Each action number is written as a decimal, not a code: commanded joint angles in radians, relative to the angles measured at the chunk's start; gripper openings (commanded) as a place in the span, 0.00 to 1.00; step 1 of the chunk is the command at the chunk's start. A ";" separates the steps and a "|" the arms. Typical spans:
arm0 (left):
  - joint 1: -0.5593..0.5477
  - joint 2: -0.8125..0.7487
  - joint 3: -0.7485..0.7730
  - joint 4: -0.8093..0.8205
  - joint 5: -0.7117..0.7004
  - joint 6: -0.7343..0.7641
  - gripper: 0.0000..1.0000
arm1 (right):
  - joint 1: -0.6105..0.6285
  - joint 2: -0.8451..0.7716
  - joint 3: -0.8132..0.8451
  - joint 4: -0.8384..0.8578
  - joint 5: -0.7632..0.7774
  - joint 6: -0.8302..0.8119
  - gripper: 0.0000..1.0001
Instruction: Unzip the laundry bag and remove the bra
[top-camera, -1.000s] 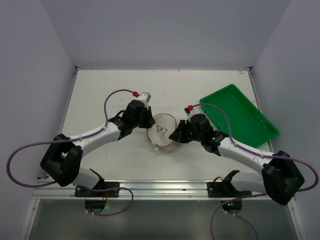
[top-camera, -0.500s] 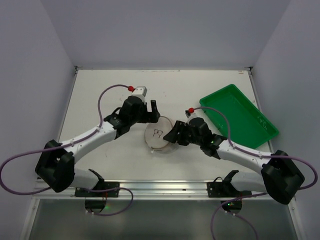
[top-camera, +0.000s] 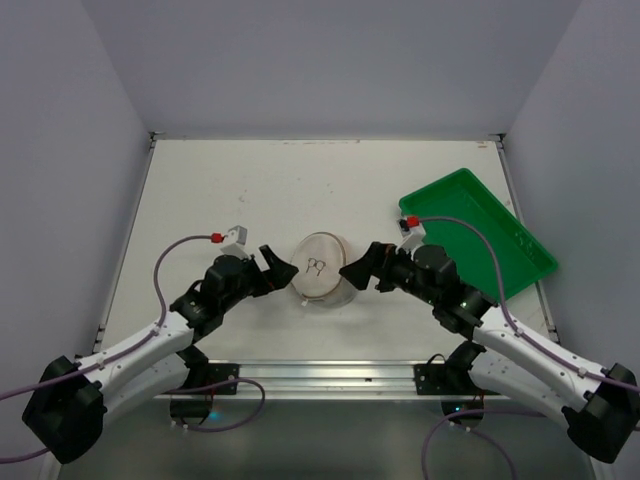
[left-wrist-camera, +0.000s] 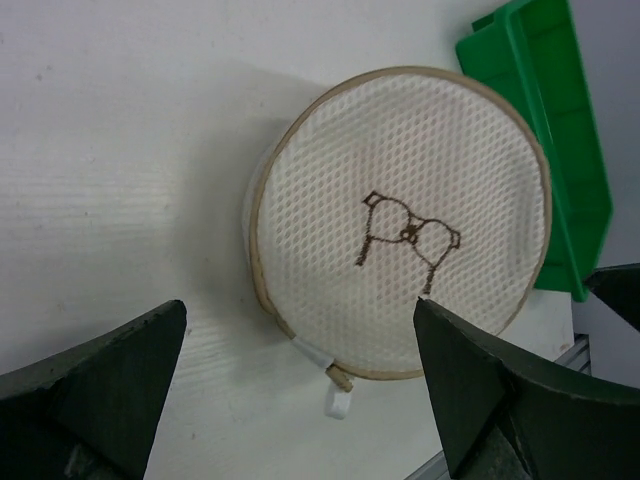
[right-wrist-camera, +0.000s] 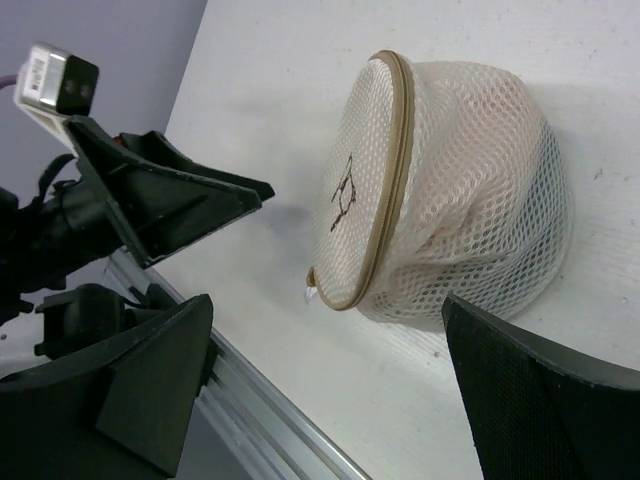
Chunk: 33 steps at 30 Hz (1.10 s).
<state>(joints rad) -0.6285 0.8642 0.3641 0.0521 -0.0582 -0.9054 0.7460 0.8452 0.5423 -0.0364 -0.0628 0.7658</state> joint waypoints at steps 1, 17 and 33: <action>0.006 -0.004 -0.085 0.201 0.012 -0.067 1.00 | 0.003 -0.047 -0.042 -0.002 0.003 -0.059 0.99; 0.018 0.317 -0.217 0.725 0.115 -0.072 0.85 | 0.004 -0.081 -0.116 0.127 -0.143 -0.128 0.99; 0.016 0.461 -0.185 0.796 0.193 -0.101 0.72 | 0.004 -0.080 -0.120 0.135 -0.155 -0.148 0.99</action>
<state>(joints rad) -0.6163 1.3319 0.1631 0.7654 0.1139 -1.0100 0.7460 0.7765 0.4271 0.0544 -0.2024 0.6434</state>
